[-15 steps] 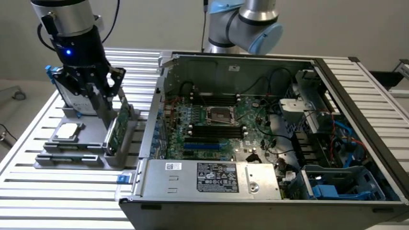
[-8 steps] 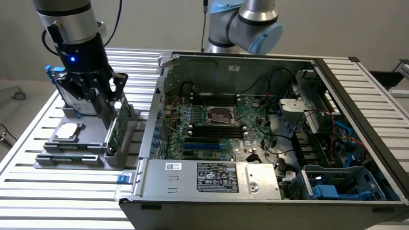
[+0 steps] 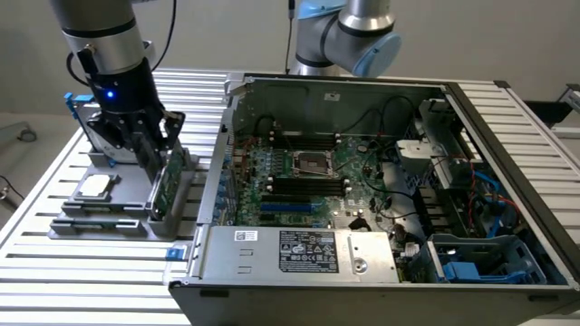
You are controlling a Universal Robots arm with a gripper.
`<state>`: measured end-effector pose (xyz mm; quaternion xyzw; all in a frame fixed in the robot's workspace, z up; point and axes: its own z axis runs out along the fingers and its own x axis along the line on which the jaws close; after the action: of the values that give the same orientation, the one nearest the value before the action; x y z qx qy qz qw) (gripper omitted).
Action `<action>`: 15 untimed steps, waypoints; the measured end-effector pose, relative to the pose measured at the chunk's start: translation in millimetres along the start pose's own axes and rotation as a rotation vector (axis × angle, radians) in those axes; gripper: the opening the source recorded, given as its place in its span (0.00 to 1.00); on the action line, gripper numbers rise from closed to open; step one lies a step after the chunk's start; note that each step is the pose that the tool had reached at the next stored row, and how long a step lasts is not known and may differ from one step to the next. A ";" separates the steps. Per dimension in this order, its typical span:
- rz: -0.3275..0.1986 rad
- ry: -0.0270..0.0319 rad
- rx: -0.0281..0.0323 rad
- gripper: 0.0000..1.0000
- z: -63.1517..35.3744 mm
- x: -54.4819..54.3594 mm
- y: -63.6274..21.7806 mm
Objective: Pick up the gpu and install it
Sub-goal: 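Pick up the gpu and move the gpu toward the slot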
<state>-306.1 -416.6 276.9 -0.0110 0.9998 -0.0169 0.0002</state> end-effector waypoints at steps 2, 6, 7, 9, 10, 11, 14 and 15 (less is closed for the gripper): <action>0.000 0.0000 0.0000 0.36 3.8 -0.8 0.1; 0.000 0.0000 0.0000 0.36 10.9 -2.1 0.3; 0.000 0.0000 0.0000 0.36 12.9 -2.5 0.4; 0.000 0.0000 0.0000 0.36 16.5 -3.1 0.5; 0.000 0.0001 0.0000 0.36 18.2 -3.2 0.6; 0.000 0.0001 0.0001 0.36 20.0 -3.2 0.6; 0.000 -0.0022 0.0001 0.36 25.5 -3.3 0.8; 0.000 -0.0048 -0.0001 0.36 27.0 -3.3 0.8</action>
<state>-302.7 -416.6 249.9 -0.0110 0.9998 -0.0168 0.0027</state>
